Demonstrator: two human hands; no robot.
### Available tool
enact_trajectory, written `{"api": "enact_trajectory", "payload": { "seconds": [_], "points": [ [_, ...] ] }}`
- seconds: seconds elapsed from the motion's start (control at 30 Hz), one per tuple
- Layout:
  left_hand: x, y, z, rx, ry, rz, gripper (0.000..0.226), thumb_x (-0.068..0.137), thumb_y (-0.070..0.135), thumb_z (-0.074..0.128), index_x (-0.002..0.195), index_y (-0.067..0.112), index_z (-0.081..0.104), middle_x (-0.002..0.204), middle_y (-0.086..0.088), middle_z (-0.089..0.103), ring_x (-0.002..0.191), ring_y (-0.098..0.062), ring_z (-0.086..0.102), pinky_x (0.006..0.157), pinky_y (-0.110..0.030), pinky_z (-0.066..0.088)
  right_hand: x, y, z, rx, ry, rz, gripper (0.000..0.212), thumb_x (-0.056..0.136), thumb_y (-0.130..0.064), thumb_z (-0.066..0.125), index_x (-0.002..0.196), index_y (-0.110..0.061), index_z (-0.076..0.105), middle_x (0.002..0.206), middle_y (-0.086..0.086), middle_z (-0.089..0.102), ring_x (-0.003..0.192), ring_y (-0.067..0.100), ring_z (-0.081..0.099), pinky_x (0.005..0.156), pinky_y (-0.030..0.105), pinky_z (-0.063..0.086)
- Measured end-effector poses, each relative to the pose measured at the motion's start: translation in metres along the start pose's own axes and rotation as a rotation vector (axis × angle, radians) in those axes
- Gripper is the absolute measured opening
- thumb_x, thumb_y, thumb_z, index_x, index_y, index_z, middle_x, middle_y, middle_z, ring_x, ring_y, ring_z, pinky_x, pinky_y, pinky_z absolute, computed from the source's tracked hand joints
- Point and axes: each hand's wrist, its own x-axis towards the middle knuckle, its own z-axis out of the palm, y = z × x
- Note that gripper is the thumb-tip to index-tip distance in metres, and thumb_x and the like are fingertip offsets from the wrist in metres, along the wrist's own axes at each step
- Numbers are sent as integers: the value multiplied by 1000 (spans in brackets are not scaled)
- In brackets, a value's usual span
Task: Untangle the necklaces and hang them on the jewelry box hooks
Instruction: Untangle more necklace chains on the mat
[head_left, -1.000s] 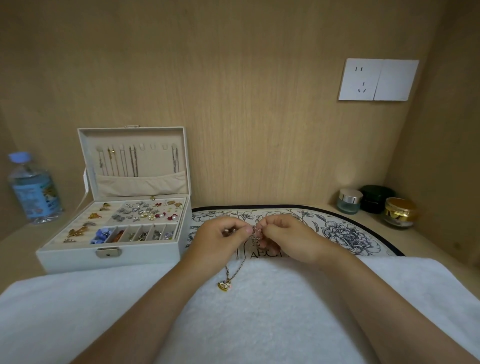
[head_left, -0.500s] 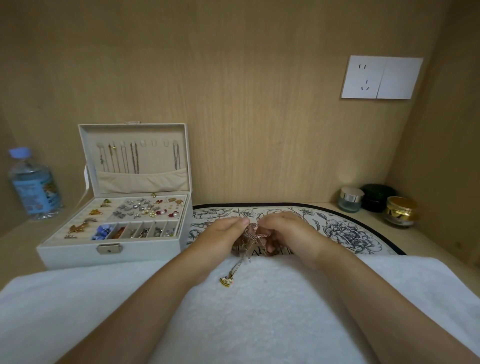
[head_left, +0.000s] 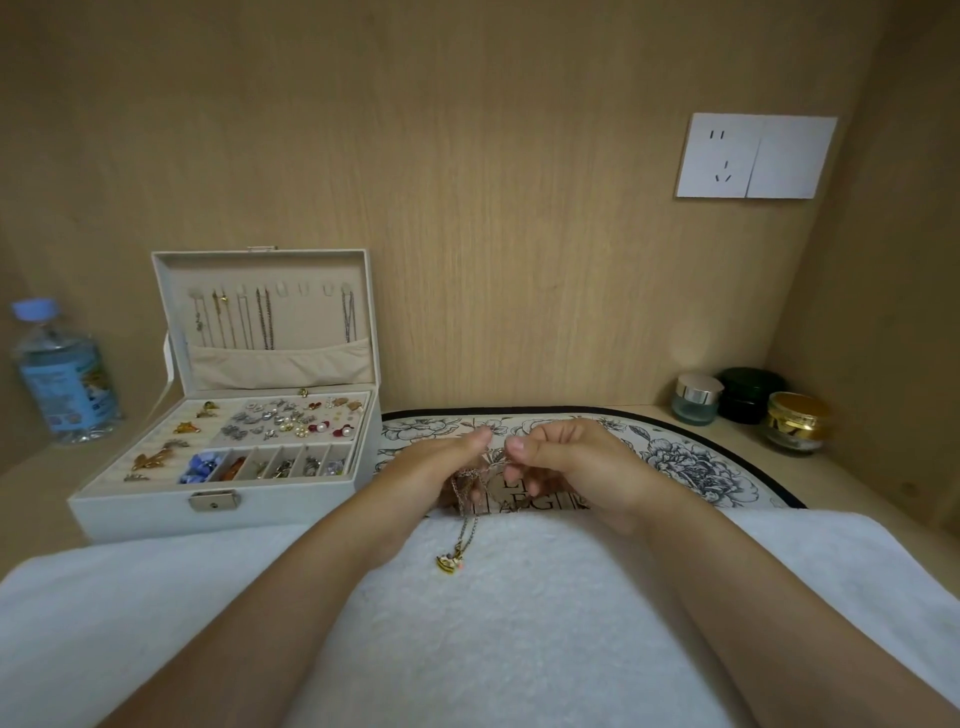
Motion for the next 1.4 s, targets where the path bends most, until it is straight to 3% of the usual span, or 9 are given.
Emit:
{"api": "enact_trajectory", "payload": {
  "seconds": [0.17, 0.27, 0.37, 0.57, 0.7, 0.9, 1.0, 1.2, 1.4],
  "points": [
    [0, -2, 2, 68, 79, 128, 22, 91, 40, 66, 86, 20, 72, 93, 1, 75, 93, -17, 68, 100, -42, 47, 4, 1, -6, 181, 66, 67, 18, 86, -26, 69, 73, -15, 61, 83, 7, 71, 63, 17, 52, 69, 32, 45],
    [0, -2, 3, 126, 150, 178, 12, 94, 29, 64, 89, 22, 73, 89, 5, 74, 86, -11, 67, 91, -35, 49, 7, 4, -9, 275, 62, 88, 18, 94, -28, 62, 82, -13, 60, 81, 4, 67, 65, 16, 54, 71, 34, 46],
    [-1, -1, 4, 143, 245, 218, 14, 96, 25, 61, 93, 26, 75, 89, 7, 75, 86, -13, 70, 85, -32, 53, 9, 7, -6, 332, 43, 136, 25, 100, -32, 53, 83, -14, 55, 77, 5, 64, 64, 18, 56, 69, 35, 48],
    [2, 3, 5, -101, 328, 136, 21, 102, 21, 50, 91, 12, 66, 72, -3, 59, 50, -14, 56, 69, -44, 57, 13, 9, -3, 387, 78, 116, 38, 102, -38, 46, 71, -17, 46, 70, 4, 57, 63, 18, 53, 72, 36, 48],
    [2, 0, 7, 1, 315, 102, 23, 106, 28, 41, 95, 14, 56, 69, -3, 57, 45, -16, 48, 43, -26, 39, 15, 8, -9, 652, 73, 33, 37, 98, -39, 51, 67, -18, 51, 76, 2, 59, 70, 19, 56, 82, 39, 48],
    [6, -1, 5, 133, 394, 155, 17, 101, 31, 50, 93, 23, 62, 73, 8, 64, 57, -13, 52, 56, -30, 42, 16, 6, -14, 793, 123, 37, 17, 90, -27, 59, 78, -15, 61, 55, -3, 48, 61, 16, 53, 86, 40, 50],
    [5, 0, 3, 95, 448, 148, 18, 99, 30, 51, 86, 25, 63, 75, 2, 67, 50, -14, 49, 48, -26, 37, 15, 5, -13, 821, 108, 28, 1, 85, -13, 62, 85, -13, 61, 48, -4, 38, 58, 13, 47, 81, 38, 51],
    [4, 6, 5, 7, 516, 104, 19, 97, 24, 47, 88, 20, 64, 82, -1, 69, 52, -15, 55, 52, -25, 42, 17, 10, -12, 478, 211, 65, 43, 89, 10, 52, 63, -19, 36, 48, -2, 31, 46, 12, 36, 72, 36, 48],
    [3, 10, 2, -299, 324, -23, 16, 96, 21, 54, 95, 16, 69, 89, 1, 69, 83, -16, 63, 100, -39, 47, 19, 17, -12, 166, 382, 80, 45, 89, -15, 72, 64, -20, 35, 55, -1, 28, 41, 12, 27, 63, 41, 56]
  ]
}}
